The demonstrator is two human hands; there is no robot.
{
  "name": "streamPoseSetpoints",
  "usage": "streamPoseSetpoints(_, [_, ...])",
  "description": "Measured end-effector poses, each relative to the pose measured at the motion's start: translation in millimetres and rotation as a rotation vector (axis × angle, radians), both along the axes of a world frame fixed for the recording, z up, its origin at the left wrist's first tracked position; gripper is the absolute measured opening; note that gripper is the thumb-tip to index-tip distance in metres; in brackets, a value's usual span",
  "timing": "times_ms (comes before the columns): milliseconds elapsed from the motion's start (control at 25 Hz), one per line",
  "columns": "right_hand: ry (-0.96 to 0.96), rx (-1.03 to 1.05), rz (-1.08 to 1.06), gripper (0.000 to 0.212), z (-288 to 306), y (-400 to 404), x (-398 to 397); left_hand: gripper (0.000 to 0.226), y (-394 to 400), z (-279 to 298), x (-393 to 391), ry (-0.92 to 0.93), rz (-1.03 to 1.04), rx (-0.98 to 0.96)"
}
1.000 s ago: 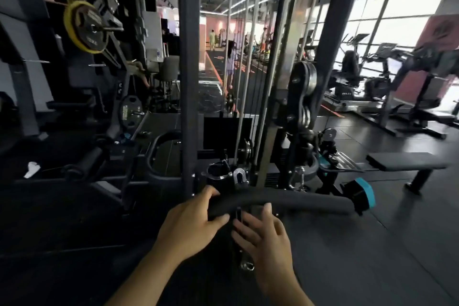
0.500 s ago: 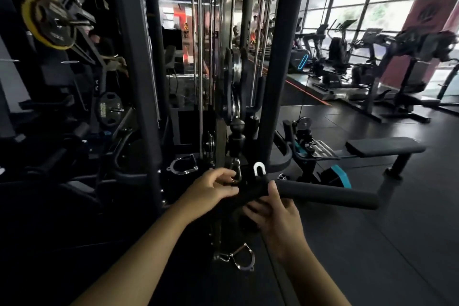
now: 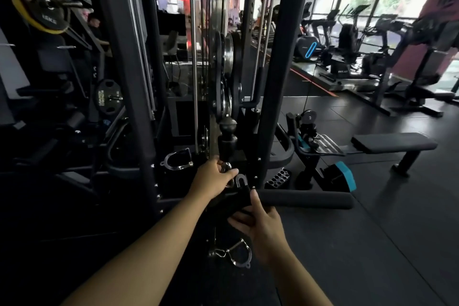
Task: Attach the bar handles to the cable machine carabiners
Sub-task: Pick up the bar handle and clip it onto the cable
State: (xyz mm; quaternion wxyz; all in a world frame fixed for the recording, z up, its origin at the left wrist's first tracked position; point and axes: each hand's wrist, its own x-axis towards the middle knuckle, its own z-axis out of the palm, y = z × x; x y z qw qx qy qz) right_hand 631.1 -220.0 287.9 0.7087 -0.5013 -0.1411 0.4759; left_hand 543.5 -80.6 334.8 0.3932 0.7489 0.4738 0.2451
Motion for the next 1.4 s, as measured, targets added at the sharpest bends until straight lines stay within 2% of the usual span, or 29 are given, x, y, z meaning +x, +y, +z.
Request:
streamPoseSetpoints(200, [0.017,-0.023,0.071,0.046,-8,16,18,0.034,14,-17,2,0.022,-0.033,0.021])
streamPoseSetpoints(400, [0.042,-0.045,0.141,0.049,-14,24,21,0.052,21,-13,-6,0.137,-0.132,0.097])
streamPoseSetpoints(560, [0.074,-0.074,0.169,0.045,-16,28,17,0.053,23,-11,-8,0.187,-0.162,0.153])
streamPoseSetpoints(800, [0.078,-0.103,0.170,0.039,-9,32,9,0.044,31,-13,-17,0.123,-0.212,0.092])
streamPoseSetpoints(920, [0.100,-0.148,0.161,0.045,-2,34,9,0.045,31,-17,-19,0.102,-0.226,0.119])
streamPoseSetpoints(1160, [0.142,-0.297,0.094,0.055,-5,46,15,0.052,27,-18,-19,0.172,-0.225,0.231])
streamPoseSetpoints(1400, [0.149,-0.289,0.142,0.055,-22,41,14,0.050,22,-19,-24,0.122,-0.226,0.190])
